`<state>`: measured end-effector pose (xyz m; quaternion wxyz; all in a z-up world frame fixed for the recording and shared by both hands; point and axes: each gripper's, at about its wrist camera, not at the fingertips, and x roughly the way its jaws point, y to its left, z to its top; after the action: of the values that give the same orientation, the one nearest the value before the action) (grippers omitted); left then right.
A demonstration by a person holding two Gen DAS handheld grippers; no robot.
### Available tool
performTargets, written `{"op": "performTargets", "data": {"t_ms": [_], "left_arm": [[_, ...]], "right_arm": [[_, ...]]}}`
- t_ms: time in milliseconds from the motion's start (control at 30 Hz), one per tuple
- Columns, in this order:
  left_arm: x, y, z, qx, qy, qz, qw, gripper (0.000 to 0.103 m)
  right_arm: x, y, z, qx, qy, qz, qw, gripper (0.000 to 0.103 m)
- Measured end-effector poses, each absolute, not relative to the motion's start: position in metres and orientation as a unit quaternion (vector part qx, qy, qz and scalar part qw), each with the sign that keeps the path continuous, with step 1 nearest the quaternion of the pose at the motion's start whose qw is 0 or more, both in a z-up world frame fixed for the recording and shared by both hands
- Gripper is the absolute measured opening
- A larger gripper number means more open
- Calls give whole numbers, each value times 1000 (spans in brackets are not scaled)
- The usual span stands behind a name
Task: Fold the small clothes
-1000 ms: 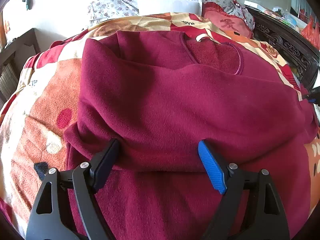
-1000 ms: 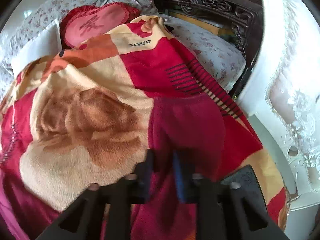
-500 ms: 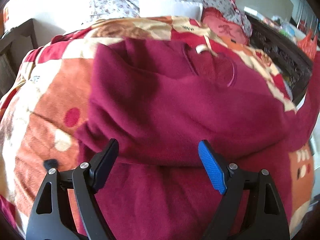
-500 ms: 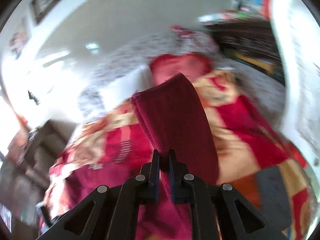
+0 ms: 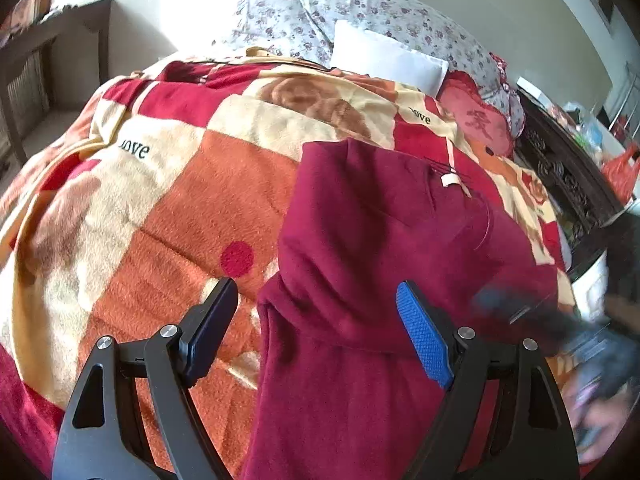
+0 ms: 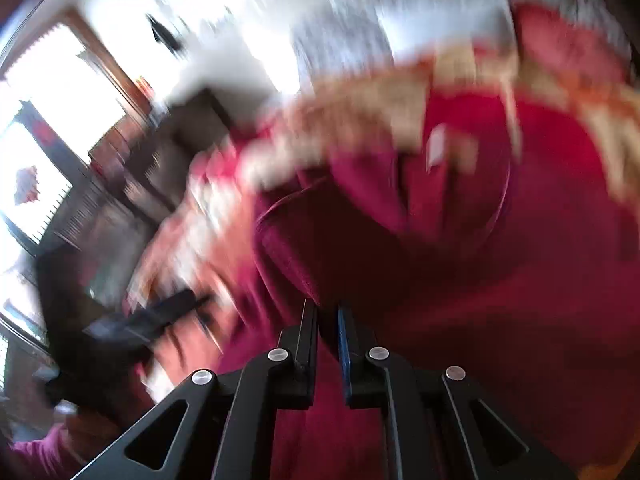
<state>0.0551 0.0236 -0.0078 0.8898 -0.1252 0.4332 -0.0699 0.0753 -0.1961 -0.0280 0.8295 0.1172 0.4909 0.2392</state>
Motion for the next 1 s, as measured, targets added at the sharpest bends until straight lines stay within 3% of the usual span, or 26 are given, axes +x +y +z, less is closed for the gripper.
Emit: {"op": "performTargets", "data": {"t_ms": [167, 233, 300, 700, 733, 767, 800, 867, 1000], "left_arm": [[62, 16, -12, -117, 436, -87, 888, 82], [65, 5, -16, -112, 440, -96, 886, 82], [69, -7, -21, -115, 448, -111, 880, 82], [92, -62, -49, -68, 485, -124, 863, 81], [92, -67, -50, -63, 487, -126, 862, 69], [93, -71, -52, -56, 489, -127, 861, 51], [93, -76, -54, -43, 490, -121, 862, 47], [90, -78, -51, -23, 476, -102, 873, 12], [92, -59, -25, -61, 460, -131, 876, 8]], "right_arm": [[49, -212, -40, 130, 486, 232, 832, 17], [39, -233, -32, 141, 472, 219, 842, 39], [32, -253, -26, 155, 460, 205, 850, 47], [-7, -343, -11, 265, 425, 153, 852, 47], [-9, -346, -13, 264, 427, 147, 852, 47], [-13, -351, -13, 263, 428, 141, 853, 47], [-16, -356, -14, 265, 430, 136, 853, 47], [-19, -363, -13, 270, 429, 130, 852, 47], [-23, -373, -6, 260, 418, 108, 864, 47]]}}
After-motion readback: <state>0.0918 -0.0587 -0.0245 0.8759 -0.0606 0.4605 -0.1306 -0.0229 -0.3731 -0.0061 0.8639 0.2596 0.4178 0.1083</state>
